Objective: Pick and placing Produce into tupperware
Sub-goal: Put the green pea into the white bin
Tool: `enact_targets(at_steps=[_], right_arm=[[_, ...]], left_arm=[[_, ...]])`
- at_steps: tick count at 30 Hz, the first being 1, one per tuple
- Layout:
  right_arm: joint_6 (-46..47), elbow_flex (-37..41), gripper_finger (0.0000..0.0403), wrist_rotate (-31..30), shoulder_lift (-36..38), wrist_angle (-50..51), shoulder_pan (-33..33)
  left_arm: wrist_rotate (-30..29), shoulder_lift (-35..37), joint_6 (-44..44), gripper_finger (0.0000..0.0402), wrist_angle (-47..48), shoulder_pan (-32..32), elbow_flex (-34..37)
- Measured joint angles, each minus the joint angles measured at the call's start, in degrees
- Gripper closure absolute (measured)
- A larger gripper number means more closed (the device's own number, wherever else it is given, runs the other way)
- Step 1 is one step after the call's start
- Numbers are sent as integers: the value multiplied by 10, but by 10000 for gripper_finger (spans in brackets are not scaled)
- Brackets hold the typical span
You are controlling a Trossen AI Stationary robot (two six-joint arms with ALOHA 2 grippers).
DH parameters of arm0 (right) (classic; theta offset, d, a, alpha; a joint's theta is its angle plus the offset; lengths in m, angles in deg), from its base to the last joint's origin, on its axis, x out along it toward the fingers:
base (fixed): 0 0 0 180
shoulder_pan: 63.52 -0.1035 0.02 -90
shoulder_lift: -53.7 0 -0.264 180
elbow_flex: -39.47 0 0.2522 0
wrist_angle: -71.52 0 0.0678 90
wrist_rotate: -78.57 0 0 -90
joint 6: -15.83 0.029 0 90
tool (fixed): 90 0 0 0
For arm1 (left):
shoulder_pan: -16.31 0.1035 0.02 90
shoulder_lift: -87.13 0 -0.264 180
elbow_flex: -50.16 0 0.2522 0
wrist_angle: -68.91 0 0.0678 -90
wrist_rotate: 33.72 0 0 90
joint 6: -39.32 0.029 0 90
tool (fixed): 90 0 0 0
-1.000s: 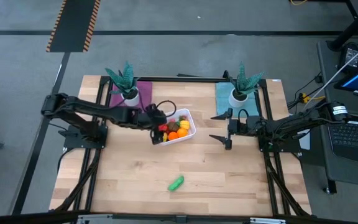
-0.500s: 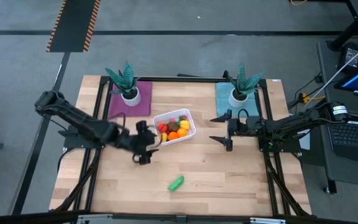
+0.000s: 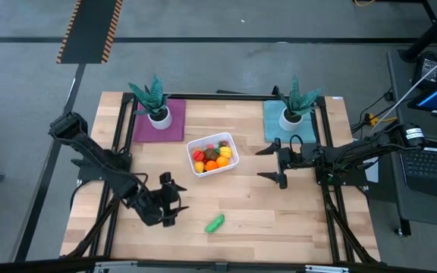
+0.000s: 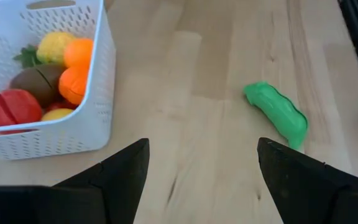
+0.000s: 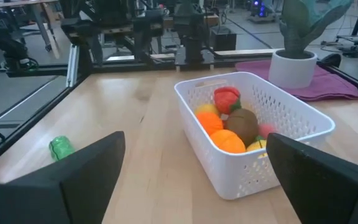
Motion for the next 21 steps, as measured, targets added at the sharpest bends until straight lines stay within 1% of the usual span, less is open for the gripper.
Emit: enact_targets(at_steps=[5,14,18,21], right_arm=[[0,0,11,-3,0,3,0],[3,0,11,-5,0,3,0],[14,0,11,-5,0,3,0],[13,0,11,-5,0,3,0]], left_arm=[[10,0,-22,113,-8,-6,0],[13,0,-25,113,-11,-4,0],[18,0,-43,113,-15,11,0],[21,0,-55,114,-49,24,0]])
